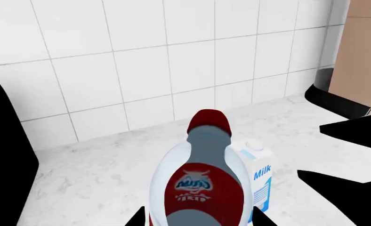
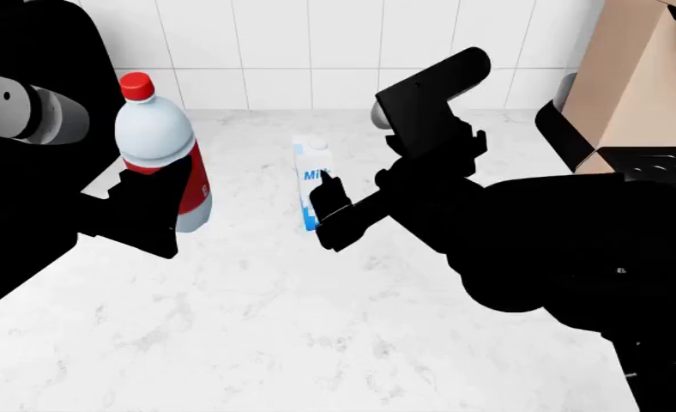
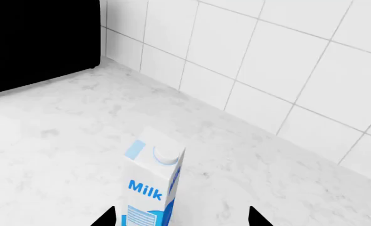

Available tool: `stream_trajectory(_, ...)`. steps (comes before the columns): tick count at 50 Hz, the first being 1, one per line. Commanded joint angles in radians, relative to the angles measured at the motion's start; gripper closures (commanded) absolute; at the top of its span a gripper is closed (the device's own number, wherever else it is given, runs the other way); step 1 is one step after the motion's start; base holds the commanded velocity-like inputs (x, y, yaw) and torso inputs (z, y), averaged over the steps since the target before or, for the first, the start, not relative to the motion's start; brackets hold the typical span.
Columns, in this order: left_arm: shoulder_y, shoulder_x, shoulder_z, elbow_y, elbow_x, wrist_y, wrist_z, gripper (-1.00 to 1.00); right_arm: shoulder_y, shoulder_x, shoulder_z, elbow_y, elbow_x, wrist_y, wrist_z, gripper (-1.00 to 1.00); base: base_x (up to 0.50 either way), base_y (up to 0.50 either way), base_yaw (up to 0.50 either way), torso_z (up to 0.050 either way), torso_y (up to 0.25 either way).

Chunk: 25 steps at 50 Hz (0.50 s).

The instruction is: Move the drinks to the dining counter.

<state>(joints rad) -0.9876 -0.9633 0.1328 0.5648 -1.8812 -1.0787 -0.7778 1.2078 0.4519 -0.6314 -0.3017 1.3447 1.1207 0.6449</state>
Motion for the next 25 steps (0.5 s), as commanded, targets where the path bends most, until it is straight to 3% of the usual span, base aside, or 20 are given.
stream_trajectory(1,-0.004,-0.002,-0.006,-0.007,0.008,0.01,0.0,1.0,0.001,-0.027,-0.03,0.045,-0.051,-0.029,-0.051,-1.0,0.0,0.0,0.0,0.0,0.0)
stream_trajectory(25,0.04,-0.013,-0.024,0.008,0.023,0.029,0.019,1.0,0.003,-0.068,-0.079,0.124,-0.118,-0.078,-0.126,-1.0,0.0,0.0,0.0,0.0,0.001)
